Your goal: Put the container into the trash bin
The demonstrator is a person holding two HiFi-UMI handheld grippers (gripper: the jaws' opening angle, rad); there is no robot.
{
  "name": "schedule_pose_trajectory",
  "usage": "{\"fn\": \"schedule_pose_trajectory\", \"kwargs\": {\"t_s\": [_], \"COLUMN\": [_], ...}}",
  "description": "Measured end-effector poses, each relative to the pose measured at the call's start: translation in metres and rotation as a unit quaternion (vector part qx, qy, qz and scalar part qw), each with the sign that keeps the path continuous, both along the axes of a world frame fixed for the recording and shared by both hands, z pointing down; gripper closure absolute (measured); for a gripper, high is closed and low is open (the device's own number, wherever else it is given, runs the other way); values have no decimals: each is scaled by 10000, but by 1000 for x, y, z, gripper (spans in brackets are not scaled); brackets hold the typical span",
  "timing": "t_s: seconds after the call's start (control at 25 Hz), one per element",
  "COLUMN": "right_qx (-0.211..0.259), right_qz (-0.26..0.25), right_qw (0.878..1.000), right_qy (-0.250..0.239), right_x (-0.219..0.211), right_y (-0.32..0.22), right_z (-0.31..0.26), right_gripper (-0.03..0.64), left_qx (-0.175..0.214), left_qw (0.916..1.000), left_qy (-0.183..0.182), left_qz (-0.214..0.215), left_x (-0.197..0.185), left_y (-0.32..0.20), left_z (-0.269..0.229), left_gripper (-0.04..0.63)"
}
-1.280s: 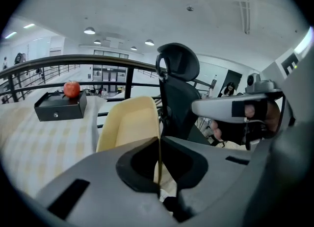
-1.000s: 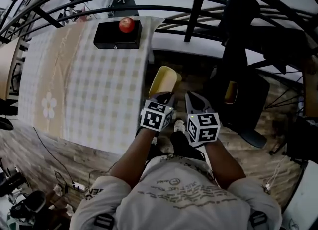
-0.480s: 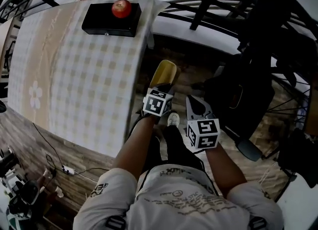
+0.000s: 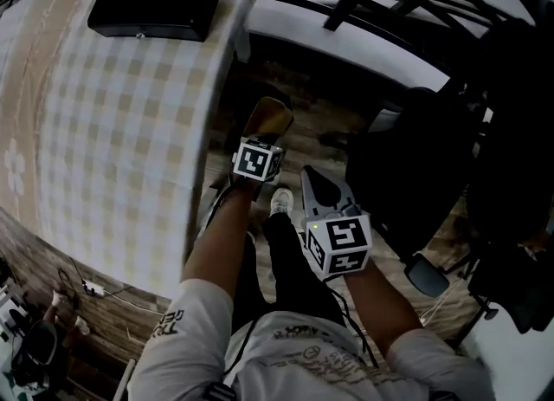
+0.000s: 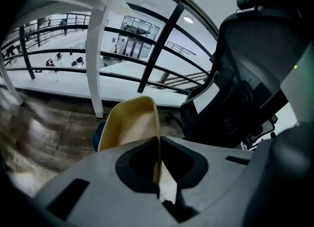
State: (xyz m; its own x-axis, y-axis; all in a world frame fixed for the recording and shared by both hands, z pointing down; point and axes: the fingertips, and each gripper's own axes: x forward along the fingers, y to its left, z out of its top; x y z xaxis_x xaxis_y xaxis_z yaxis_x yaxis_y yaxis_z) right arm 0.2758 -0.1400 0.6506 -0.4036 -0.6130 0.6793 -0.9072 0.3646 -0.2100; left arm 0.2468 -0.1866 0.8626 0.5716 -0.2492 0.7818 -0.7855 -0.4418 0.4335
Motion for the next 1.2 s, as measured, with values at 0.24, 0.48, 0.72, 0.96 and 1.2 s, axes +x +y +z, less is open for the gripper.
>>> {"fn": "schedule_pose_trajectory", "kwargs": {"t_s": [0.24,0.48,0.72,0.96,1.2], "right_qx": [-218,-371,-371,-209,106], "right_qz": [101,146,168,256,470], "right_qw": [9997,9992,9992,9994,9988], "right_qy": [46,89,57,64,-11], "right_x": [7,12,9,6,6], "right_y": [1,7,7,1,-8], "right_z": [42,57,57,37,-10], "right_gripper": [627,627,627,627,627], "left_qx": [90,219,451,937,1347], "left_qw": [9994,9986,9970,9919,9854], "left_qy": [-275,-477,-498,-142,142], "left_qz": [164,-75,-377,-851,-1029], "left_x": [1,-11,-26,-20,-17], "left_y": [-11,-27,-35,-23,-1], "left_z": [47,61,40,-37,-143], "left_gripper": [577,577,569,589,589]}}
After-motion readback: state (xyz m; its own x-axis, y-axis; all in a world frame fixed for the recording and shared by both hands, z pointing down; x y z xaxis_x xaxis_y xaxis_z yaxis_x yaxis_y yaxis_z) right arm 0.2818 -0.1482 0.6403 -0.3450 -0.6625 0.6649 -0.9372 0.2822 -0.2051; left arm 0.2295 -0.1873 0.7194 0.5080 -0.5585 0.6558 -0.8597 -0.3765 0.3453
